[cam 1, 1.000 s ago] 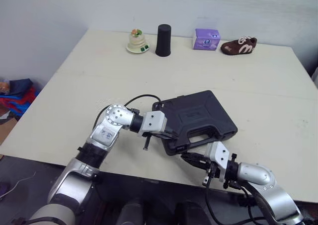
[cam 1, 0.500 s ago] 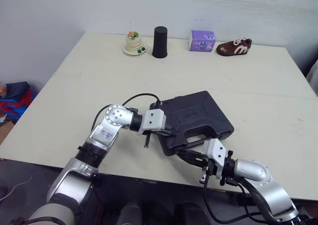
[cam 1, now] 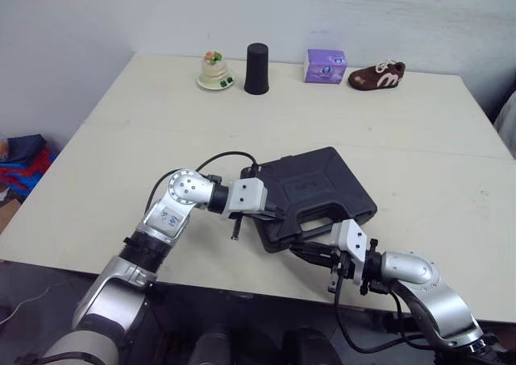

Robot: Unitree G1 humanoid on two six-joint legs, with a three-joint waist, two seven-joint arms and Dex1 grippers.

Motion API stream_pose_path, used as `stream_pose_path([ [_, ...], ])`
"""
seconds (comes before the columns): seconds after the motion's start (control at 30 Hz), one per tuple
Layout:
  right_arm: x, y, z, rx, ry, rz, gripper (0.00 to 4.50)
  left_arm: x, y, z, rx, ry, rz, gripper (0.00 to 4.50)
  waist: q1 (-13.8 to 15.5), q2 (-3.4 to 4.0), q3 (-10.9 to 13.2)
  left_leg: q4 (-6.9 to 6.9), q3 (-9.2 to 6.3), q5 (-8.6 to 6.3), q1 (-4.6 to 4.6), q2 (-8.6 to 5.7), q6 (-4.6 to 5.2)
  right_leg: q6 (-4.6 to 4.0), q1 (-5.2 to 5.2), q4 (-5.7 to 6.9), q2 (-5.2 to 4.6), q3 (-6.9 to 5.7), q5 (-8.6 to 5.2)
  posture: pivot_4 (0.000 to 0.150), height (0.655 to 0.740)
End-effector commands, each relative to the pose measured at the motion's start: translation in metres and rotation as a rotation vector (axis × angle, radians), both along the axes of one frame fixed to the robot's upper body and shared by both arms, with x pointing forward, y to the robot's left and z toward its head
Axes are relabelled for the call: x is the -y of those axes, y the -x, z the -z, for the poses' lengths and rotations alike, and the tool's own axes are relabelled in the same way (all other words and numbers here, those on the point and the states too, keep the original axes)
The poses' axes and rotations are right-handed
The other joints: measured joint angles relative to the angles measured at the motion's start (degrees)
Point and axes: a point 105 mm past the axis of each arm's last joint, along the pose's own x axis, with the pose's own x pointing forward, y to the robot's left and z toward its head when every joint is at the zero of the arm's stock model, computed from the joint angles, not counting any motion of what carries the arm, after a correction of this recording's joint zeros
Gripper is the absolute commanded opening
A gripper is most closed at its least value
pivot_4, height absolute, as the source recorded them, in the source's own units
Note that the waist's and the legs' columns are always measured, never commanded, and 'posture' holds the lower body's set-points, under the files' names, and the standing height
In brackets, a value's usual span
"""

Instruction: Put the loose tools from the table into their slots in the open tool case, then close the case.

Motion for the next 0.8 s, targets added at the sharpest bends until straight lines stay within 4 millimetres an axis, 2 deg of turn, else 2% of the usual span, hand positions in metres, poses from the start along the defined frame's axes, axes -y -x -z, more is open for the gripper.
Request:
stream_pose_path([
  [0.03, 0.005, -0.002, -0.020, 0.064, -0.014, 0.004, 0.05, -0.026, 0.005, 0.056, -0.176, -0.151, -0.086, 0.00, -0.1, 0.03, 0.0, 0.00, 0.00, 0.00, 0.00, 0.00, 0.00, 0.00, 0.00, 0.00, 0.00, 0.00, 0.00, 0.150, 0.7341],
  [0.13, 0.015, 0.010, -0.024, 0.074, 0.020, -0.023, 0.05, -0.026, 0.007, 0.030, -0.113, -0.040, -0.043, 0.00, -0.4, 0.16, 0.0, -0.05, 0.00, -0.01, -0.05, 0.00, -0.02, -0.03, -0.05, -0.04, 0.00, 0.00, -0.02, 0.150, 0.7341],
  [0.27, 0.044, 0.022, -0.033, 0.095, 0.088, -0.011, 0.05, -0.037, -0.003, -0.017, -0.077, 0.176, -0.122, 0.00, -0.7, 0.27, 0.6, -0.14, 0.01, 0.08, -0.25, 0.08, 0.14, -0.09, -0.24, -0.11, 0.10, -0.05, -0.05, 0.150, 0.7341],
  [0.33, 0.073, 0.024, -0.044, 0.125, 0.138, 0.048, 0.00, -0.052, -0.003, -0.042, -0.098, 0.267, -0.163, 0.65, -0.7, 0.29, 1.2, -0.17, 0.00, 0.08, -0.34, 0.11, 0.13, -0.09, -0.33, -0.11, 0.17, -0.11, -0.06, 0.150, 0.7341],
  [0.4, 0.100, 0.027, -0.051, 0.131, 0.206, 0.107, 0.66, -0.071, 0.000, -0.053, -0.112, 0.278, -0.204, 1.35, -0.7, 0.30, 1.4, -0.14, 0.00, 0.12, -0.66, 0.12, 0.11, -0.09, -0.62, -0.04, 0.21, -0.18, -0.05, 0.150, 0.7341],
  [0.43, 0.117, 0.028, -0.057, 0.148, 0.254, 0.139, 1.00, -0.088, -0.001, -0.052, -0.110, 0.252, -0.258, 1.88, -0.6, 0.27, 1.5, -0.06, -0.01, 0.30, -0.92, 0.11, -0.16, -0.07, -0.85, 0.03, 0.23, -0.23, -0.04, 0.150, 0.7341],
  [0.5, 0.144, 0.031, -0.072, 0.159, 0.325, 0.182, 1.95, -0.123, -0.002, -0.049, -0.100, 0.210, -0.368, 2.76, -0.7, 0.25, 1.6, 0.01, 0.02, 0.46, -1.11, 0.07, -0.21, -0.04, -1.01, 0.05, 0.24, -0.26, -0.03, 0.150, 0.7341],
  [0.57, 0.169, 0.027, -0.092, 0.207, 0.385, 0.246, 3.04, -0.153, -0.002, -0.044, -0.091, 0.174, -0.468, 3.77, -0.7, 0.17, 1.8, -0.01, 0.09, 0.45, -1.09, 0.03, -0.18, -0.02, -1.00, 0.04, 0.24, -0.26, -0.02, 0.150, 0.7341],
  [0.6, 0.188, 0.022, -0.105, 0.236, 0.434, 0.302, 3.53, -0.175, -0.001, -0.040, -0.076, 0.131, -0.534, 4.21, -0.6, 0.14, 1.9, 0.01, 0.10, 0.43, -1.09, 0.03, -0.16, -0.02, -1.00, 0.03, 0.24, -0.26, -0.02, 0.150, 0.7341],
  [0.63, 0.204, 0.019, -0.116, 0.256, 0.466, 0.356, 4.03, -0.195, 0.001, -0.038, -0.069, 0.097, -0.593, 4.50, -0.6, 0.11, 2.1, 0.02, 0.13, 0.42, -1.09, 0.03, -0.12, 0.02, -1.00, 0.03, 0.23, -0.24, 0.00, 0.150, 0.7341],
  [0.67, 0.217, 0.018, -0.124, 0.262, 0.486, 0.398, 4.46, -0.212, 0.003, -0.037, -0.066, 0.070, -0.645, 4.50, -0.7, 0.12, 2.3, 0.03, 0.15, 0.37, -1.10, 0.02, -0.05, 0.06, -1.02, 0.02, 0.21, -0.23, 0.03, 0.150, 0.7341],
  [0.73, 0.234, 0.021, -0.127, 0.264, 0.541, 0.417, 4.46, -0.236, 0.009, -0.035, -0.074, 0.028, -0.710, 4.50, -0.7, 0.00, 2.5, -0.04, 0.25, 0.32, -1.13, 0.02, 0.08, 0.12, -1.15, 0.01, 0.14, -0.24, 0.07, 0.150, 0.7341],
  [0.8, 0.241, 0.023, -0.126, 0.263, 0.573, 0.407, 4.46, -0.246, 0.012, -0.034, -0.072, 0.006, -0.723, 4.50, -0.2, -0.08, 2.6, -0.07, 0.15, 0.29, -1.13, 0.11, 0.03, 0.07, -1.19, 0.01, 0.15, -0.34, 0.04, 0.150, 0.7341],
])
